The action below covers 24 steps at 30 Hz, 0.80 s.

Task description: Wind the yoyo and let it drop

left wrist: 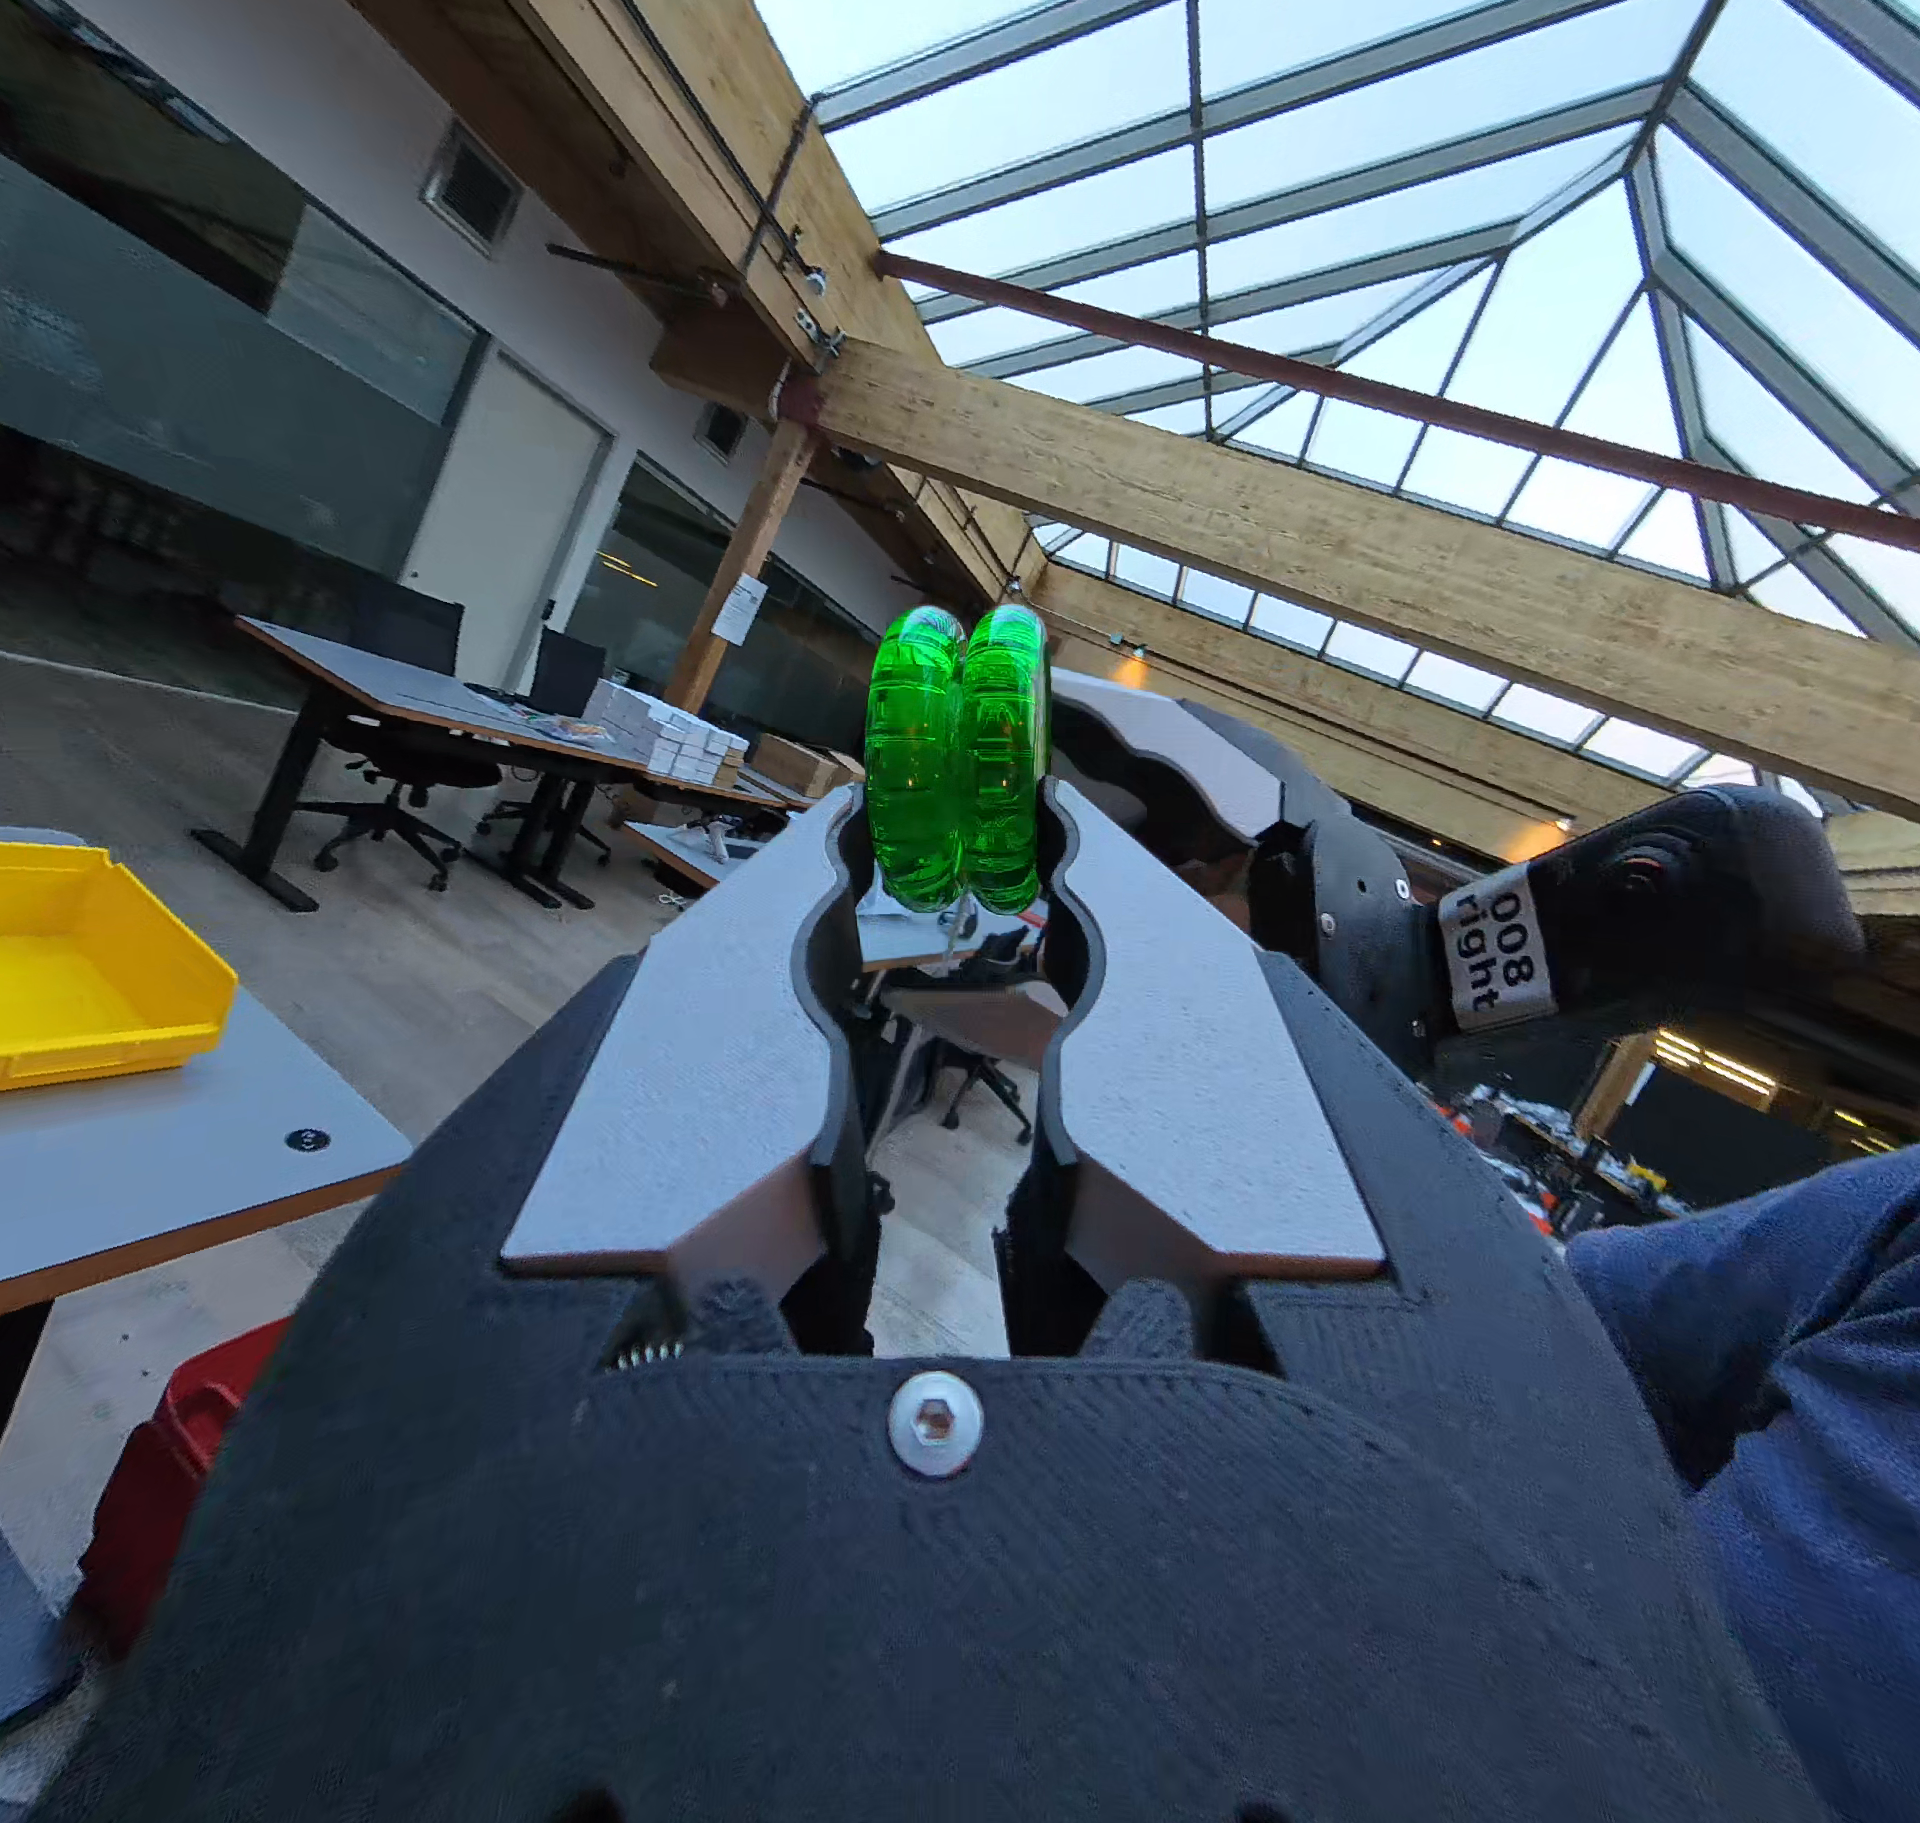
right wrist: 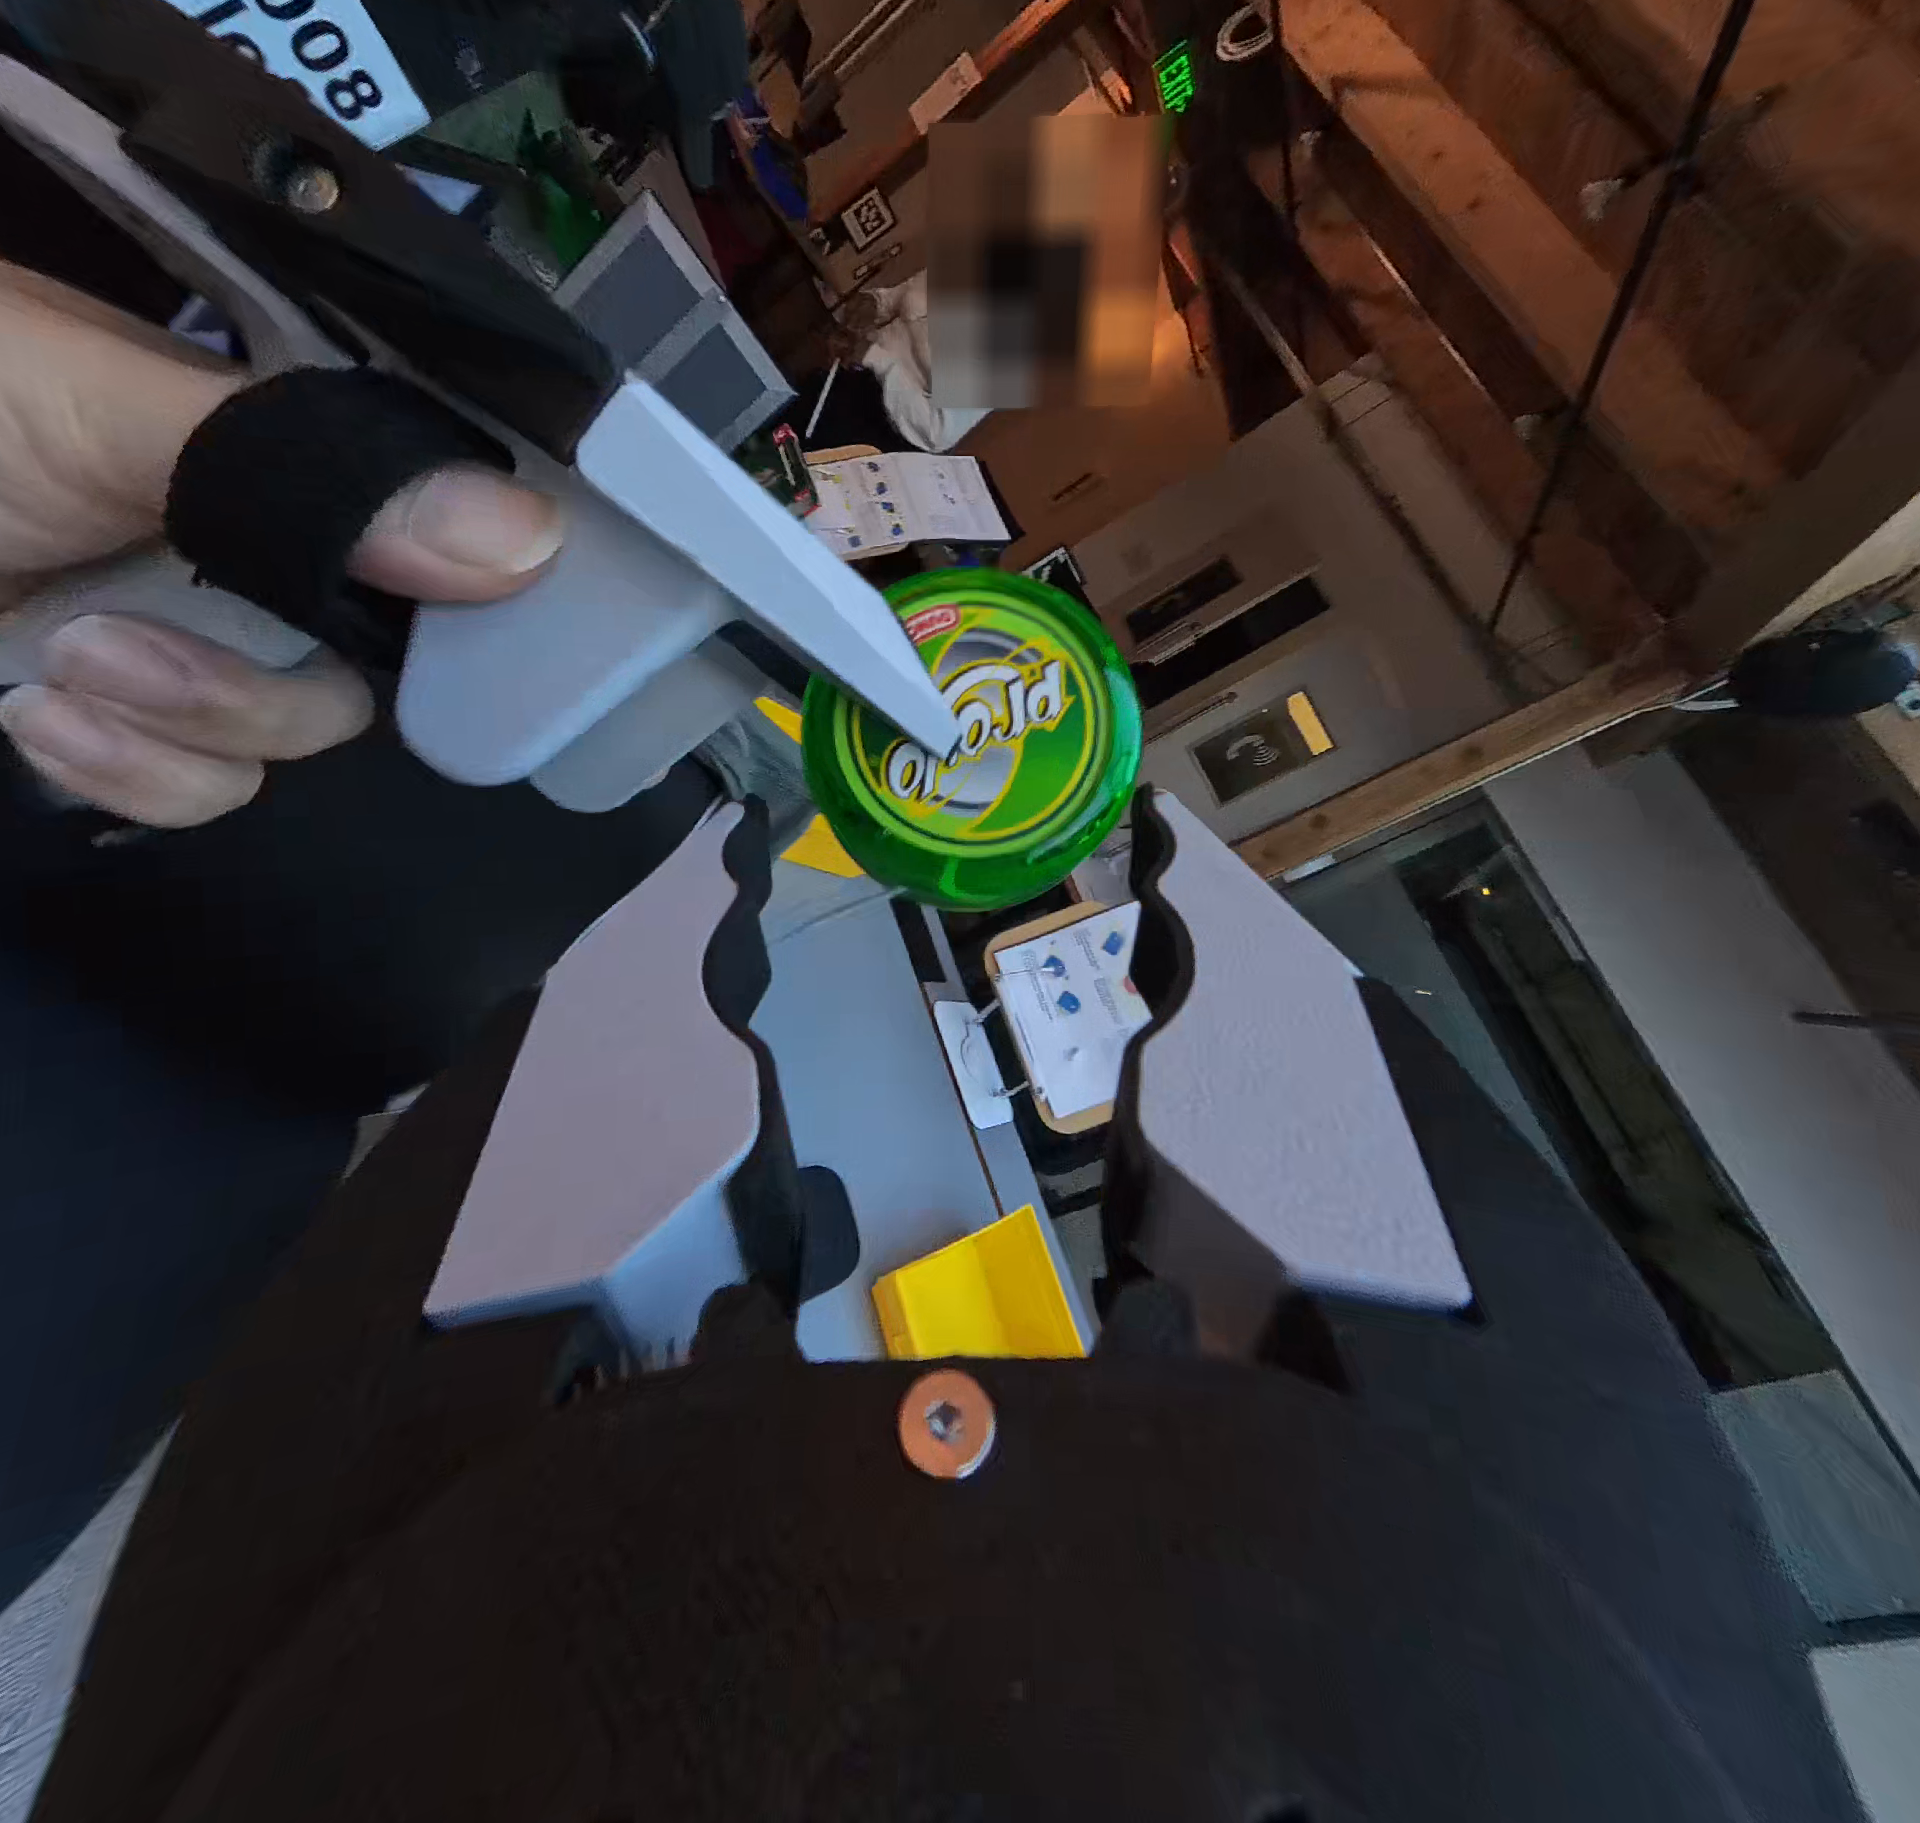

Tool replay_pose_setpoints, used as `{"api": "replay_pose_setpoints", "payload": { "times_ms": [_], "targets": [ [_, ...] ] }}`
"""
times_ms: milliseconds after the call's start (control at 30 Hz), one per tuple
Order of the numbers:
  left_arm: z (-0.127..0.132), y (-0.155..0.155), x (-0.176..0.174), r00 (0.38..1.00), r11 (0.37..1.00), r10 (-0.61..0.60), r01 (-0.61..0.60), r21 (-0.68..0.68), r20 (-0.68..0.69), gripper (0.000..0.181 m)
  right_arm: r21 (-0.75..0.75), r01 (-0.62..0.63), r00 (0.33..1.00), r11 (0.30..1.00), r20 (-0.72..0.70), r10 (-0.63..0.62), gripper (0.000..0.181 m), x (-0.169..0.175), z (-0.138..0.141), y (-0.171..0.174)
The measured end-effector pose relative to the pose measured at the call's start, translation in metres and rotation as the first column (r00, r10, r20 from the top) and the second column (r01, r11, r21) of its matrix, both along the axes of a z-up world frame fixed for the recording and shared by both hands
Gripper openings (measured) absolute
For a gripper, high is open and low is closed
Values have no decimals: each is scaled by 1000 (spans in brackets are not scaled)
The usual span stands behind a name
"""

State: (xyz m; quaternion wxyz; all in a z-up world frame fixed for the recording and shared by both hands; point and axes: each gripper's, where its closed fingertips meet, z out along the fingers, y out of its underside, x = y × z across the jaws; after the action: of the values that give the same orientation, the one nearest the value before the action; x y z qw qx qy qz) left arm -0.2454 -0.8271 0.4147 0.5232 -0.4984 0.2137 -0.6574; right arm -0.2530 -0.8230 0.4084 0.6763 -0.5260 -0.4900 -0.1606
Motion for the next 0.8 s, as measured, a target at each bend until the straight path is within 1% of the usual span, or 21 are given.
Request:
{"api": "replay_pose_setpoints", "payload": {
  "times_ms": [67, 133, 200, 267, 367, 433, 467, 500, 533, 600, 633, 700, 767, 800],
  "targets": [
    [-5, 15, 31, 998, 998, 55, -55, 2, -20, 30, 52, -3, 1000, 999, 5, 3, 69, 26, 9, 11],
    [-7, 28, 57, 997, 997, 75, -76, -4, -26, 29, 25, -7, 998, 1000, 60, 6, 62, 45, 3, 27],
    [-10, 42, 77, 995, 996, 86, -87, -19, -46, 29, -6, 23, 996, 1000, 86, -22, 63, 63, -2, 46],
    [-14, 57, 90, 994, 995, 94, -96, -35, -57, 29, -43, 40, 996, 998, 80, -37, 62, 76, -7, 61],
    [-23, 83, 104, 995, 996, 63, -68, -63, -81, 30, -69, 50, 998, 996, 49, -47, 62, 91, -15, 88],
    [-27, 99, 108, 997, 997, 1, -7, -79, -77, 31, -83, 67, 997, 994, 29, -65, 62, 102, -22, 103],
    [-30, 107, 108, 996, 997, -24, 18, -78, -81, 36, -72, 96, 995, 993, 25, -95, 61, 106, -23, 112],
    [-34, 120, 105, 995, 997, -19, 12, -73, -98, 42, -63, 135, 991, 989, 31, -133, 62, 117, -24, 125],
    [-40, 135, 99, 992, 998, 10, -18, -65, -124, 49, -68, 175, 984, 982, 37, -173, 62, 128, -25, 141],
    [-49, 166, 80, 984, 996, 77, -84, -37, -159, 50, -90, 232, 972, 969, 63, -227, 62, 160, -27, 178],
    [-52, 179, 68, 981, 994, 104, -110, -29, -165, 50, -109, 240, 969, 965, 95, -230, 62, 175, -31, 200],
    [-57, 201, 44, 972, 988, 149, -155, -21, -179, 49, -194, 287, 954, 938, 143, -262, 62, 216, -42, 254],
    [-64, 218, 21, 959, 978, 202, -206, -2, -199, 48, -333, 244, 964, 911, 187, -190, 63, 246, -65, 305],
    [-69, 227, 9, 947, 970, 241, -244, 12, -214, 47, -376, 257, 960, 890, 206, -190, 62, 266, -75, 334]
  ]
}}
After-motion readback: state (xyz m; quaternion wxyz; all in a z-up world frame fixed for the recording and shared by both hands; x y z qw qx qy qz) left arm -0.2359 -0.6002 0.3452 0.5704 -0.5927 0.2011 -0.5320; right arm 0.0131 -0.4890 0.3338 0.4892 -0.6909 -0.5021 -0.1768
